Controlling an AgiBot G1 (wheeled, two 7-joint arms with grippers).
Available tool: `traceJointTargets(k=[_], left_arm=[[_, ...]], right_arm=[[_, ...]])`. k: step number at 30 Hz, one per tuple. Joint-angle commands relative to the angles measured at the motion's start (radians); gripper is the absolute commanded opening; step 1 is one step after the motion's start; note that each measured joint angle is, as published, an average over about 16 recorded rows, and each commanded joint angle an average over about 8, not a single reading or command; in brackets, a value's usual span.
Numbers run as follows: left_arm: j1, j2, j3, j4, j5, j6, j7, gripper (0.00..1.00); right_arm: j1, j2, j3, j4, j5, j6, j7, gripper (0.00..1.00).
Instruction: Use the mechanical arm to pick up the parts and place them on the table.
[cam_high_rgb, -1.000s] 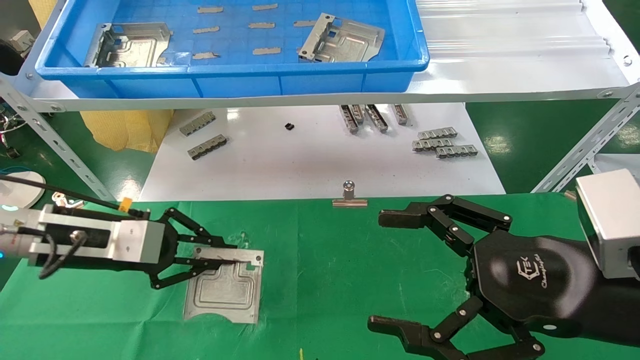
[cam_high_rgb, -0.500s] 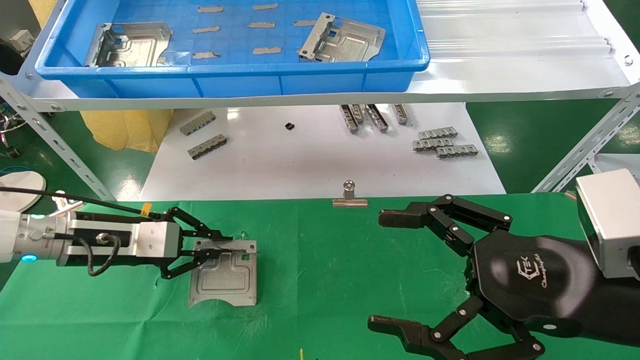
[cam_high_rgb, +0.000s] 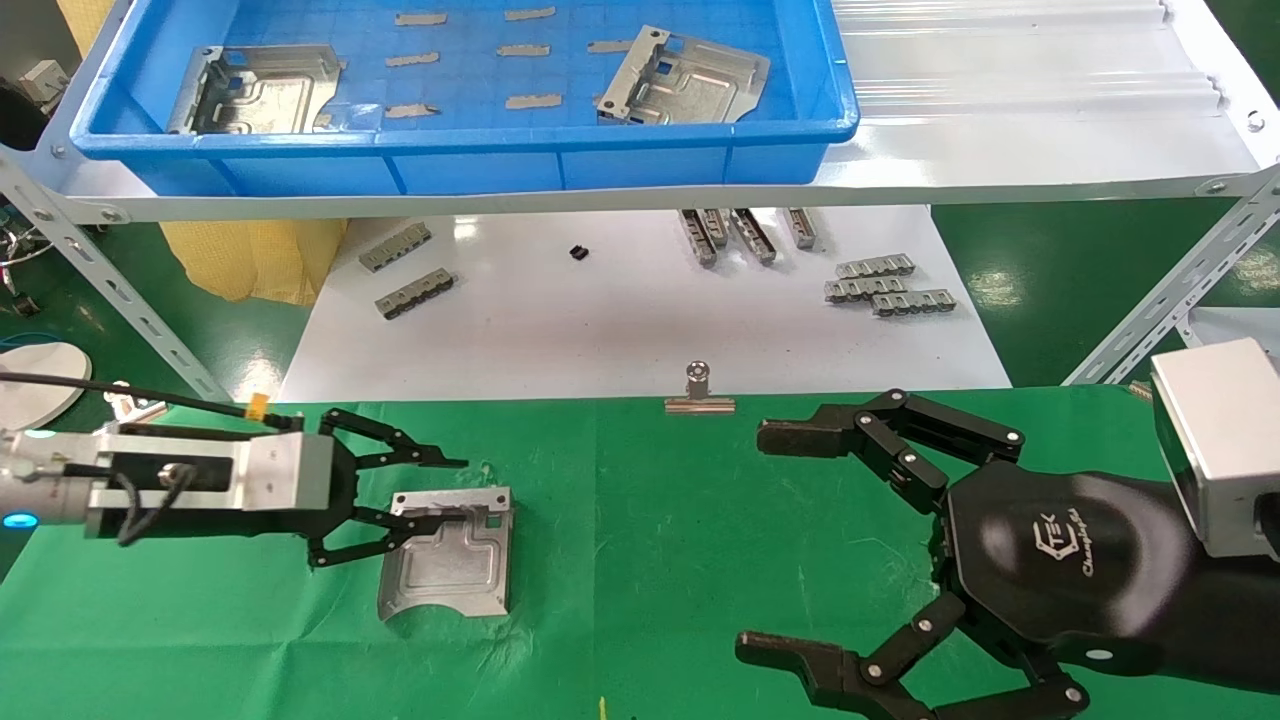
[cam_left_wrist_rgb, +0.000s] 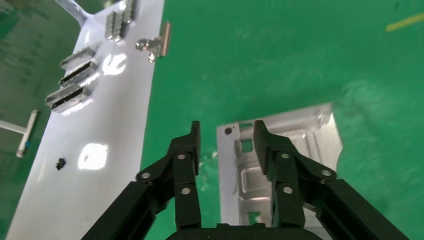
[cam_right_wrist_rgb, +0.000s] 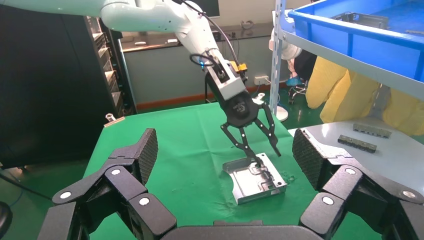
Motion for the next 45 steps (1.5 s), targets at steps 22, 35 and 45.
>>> traceJointTargets(k=[22, 35, 45], left_arm=[[0.045, -0.030, -0.032, 0.004, -0.054, 0.029, -0.137, 1.00], [0.164, -0.100, -0.129, -0.252, -0.143, 0.008, -0.329, 1.00], [0.259, -0.157, -0.207, -0.461, -0.215, -0.009, -0.484, 1.00]], right_arm=[[0.000, 0.000, 0.000, 0.000, 0.000, 0.000, 0.000, 1.00], [0.000, 0.000, 0.000, 0.000, 0.000, 0.000, 0.000, 1.00], [0.000, 0.000, 0.000, 0.000, 0.000, 0.000, 0.000, 1.00]])
